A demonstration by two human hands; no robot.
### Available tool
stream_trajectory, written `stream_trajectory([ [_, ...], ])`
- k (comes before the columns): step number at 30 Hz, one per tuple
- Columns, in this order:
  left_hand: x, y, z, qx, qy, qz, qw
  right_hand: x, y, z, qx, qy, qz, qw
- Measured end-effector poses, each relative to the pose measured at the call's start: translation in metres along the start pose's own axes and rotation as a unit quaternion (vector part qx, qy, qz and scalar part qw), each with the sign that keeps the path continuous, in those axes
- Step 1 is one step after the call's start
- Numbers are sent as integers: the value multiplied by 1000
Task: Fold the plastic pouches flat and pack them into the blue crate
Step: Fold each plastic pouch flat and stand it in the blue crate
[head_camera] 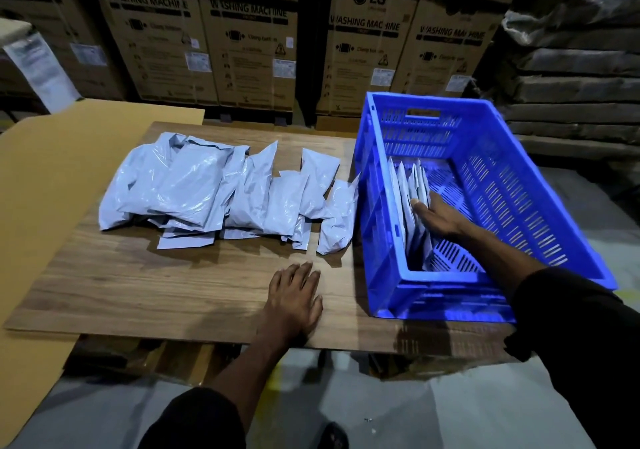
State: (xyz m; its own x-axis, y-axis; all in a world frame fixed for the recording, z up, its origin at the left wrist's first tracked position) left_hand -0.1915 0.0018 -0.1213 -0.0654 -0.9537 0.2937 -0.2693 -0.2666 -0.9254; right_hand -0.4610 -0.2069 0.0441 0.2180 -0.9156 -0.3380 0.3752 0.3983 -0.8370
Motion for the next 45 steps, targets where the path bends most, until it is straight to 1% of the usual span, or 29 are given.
stream_trajectory([
  [3,0,-2,-1,-8,2,10,1000,2,-1,3,-8,4,-29,1000],
  [5,1,-2,1,-21,3,18,1000,2,-3,4,-22,13,-62,998],
  [6,1,-2,3,-29,7,18,999,1,-6,8,-29,15,-90,995],
  [8,1,-4,8,-46,24,7,999,-5,-15,23,-37,-6,-180,983],
  [9,-1,-5,14,-51,33,-2,998,-9,-19,36,-37,-36,-234,971],
  [11,-7,-11,27,-46,32,-14,998,-19,-28,73,-29,-127,-327,936],
  [13,-14,-19,43,-31,14,-10,999,-29,-32,123,-17,-220,-376,900],
  [14,-17,-24,52,-21,1,2,1000,-33,-29,149,-9,-255,-378,890],
  [16,-23,-34,70,2,-30,29,999,-37,-11,195,12,-305,-354,884],
  [19,-33,-47,97,17,-65,67,996,-33,43,235,-16,-355,-289,889],
  [21,-43,-53,117,25,-79,72,994,-28,88,244,-63,-348,-219,910],
  [23,-49,-60,135,34,-94,70,993,-24,130,246,-96,-321,-159,929],
  [26,-57,-68,158,40,-106,52,992,-13,183,258,-92,-280,-123,948],
  [31,-60,-73,173,39,-103,38,993,8,220,286,-77,-190,-135,969],
  [36,-61,-69,175,34,-85,25,995,20,236,299,-71,-142,-187,970],
  [39,-61,-70,176,35,-72,17,997,16,230,298,-28,-137,-217,966],
  [42,-63,-72,173,29,-76,5,997,2,219,279,31,-161,-238,957],
  [45,-67,-76,171,25,-82,-29,996,-28,211,247,77,-192,-229,951],
])
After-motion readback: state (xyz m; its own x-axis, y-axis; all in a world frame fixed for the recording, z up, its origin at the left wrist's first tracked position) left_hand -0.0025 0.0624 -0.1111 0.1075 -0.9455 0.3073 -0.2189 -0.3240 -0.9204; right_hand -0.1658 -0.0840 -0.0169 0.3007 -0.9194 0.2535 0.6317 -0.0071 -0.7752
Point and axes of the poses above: each hand's wrist, its own x-axis towards the middle knuckle, its own y-axis out of the palm, z = x × y, the point moved 1 cm from there along x, towards the middle knuckle, and after that the axes turned 3 degrees about z, right-handed, at the moved point
